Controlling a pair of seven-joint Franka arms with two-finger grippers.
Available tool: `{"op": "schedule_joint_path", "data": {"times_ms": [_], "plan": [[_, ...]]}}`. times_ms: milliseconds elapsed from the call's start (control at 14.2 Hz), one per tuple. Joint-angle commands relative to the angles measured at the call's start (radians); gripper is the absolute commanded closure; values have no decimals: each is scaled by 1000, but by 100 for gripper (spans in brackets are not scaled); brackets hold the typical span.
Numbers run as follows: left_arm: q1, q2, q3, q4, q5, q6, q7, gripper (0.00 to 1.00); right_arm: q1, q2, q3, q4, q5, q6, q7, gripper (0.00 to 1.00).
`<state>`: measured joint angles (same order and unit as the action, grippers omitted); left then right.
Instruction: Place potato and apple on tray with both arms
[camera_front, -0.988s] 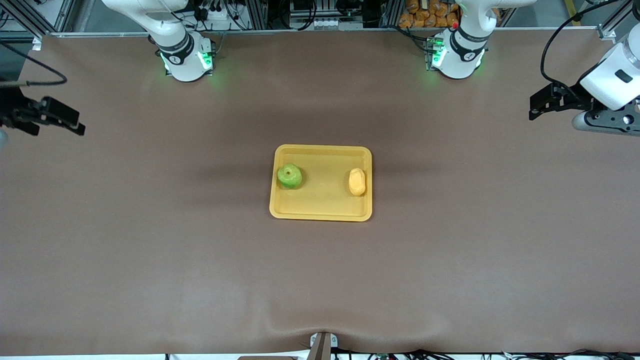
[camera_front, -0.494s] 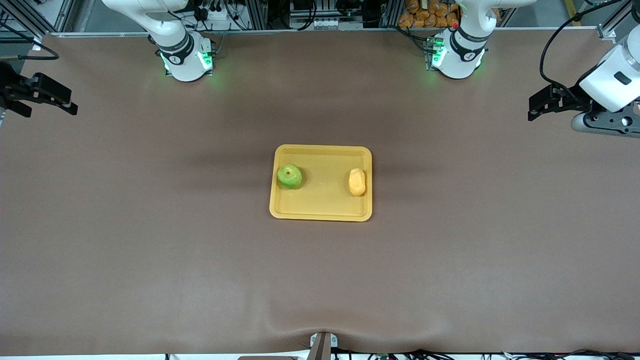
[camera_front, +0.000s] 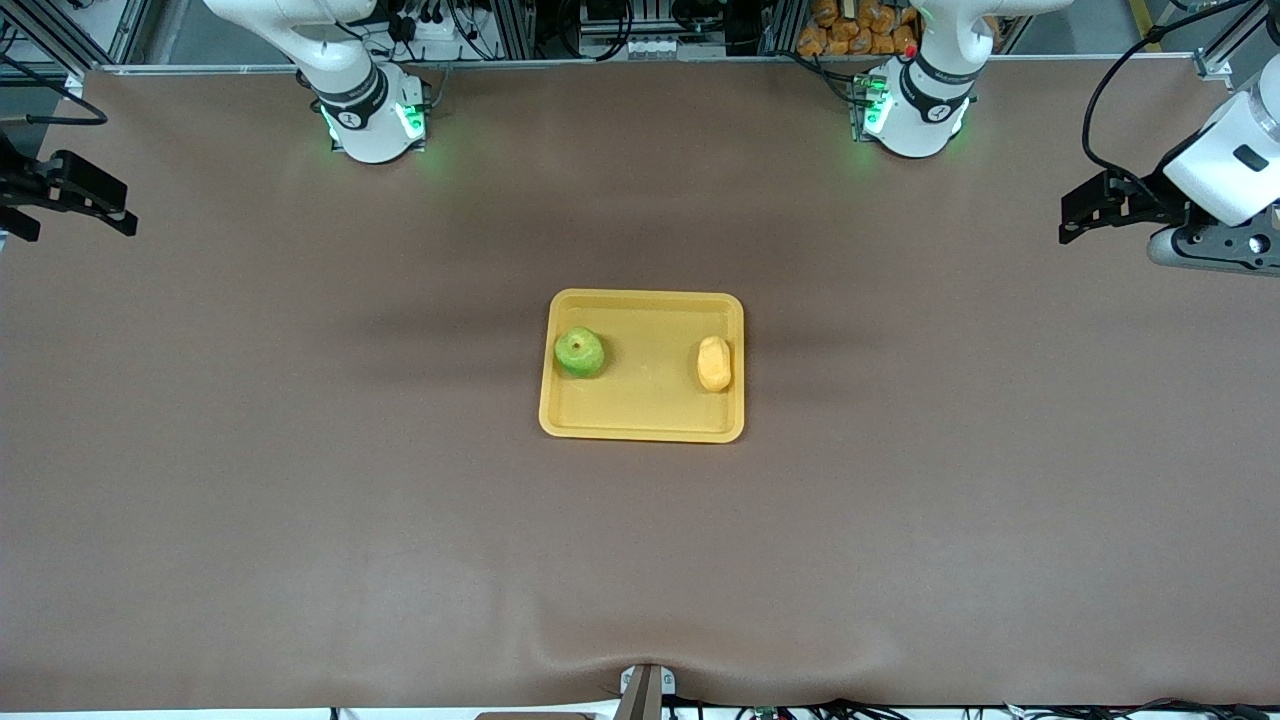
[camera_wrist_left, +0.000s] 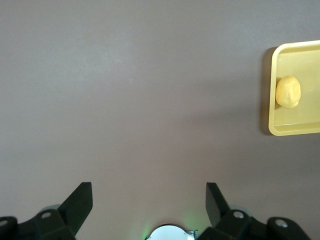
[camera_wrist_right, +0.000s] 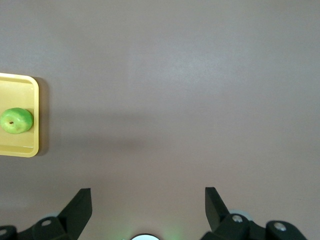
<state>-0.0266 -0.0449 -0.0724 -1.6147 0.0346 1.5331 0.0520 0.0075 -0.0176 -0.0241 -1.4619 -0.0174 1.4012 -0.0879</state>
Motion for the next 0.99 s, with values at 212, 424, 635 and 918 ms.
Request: {"op": "schedule_joint_path", "data": {"times_ms": [212,424,635,918], "plan": [[1,10,3,16,-4,1,-1,0,-11,-21,10,-26,-6,9,-10,0],[-3,10,2,16,14,2,-3,0,-12,-21,10,-26,-4,10,-9,0],[-1,10,2,16,14,4,-3,0,-12,-19,12,-26,-4,9,-9,0],[-1,10,2,16,14,7,-3,0,-14,-16,10,-26,-4,9,-9,0]]}}
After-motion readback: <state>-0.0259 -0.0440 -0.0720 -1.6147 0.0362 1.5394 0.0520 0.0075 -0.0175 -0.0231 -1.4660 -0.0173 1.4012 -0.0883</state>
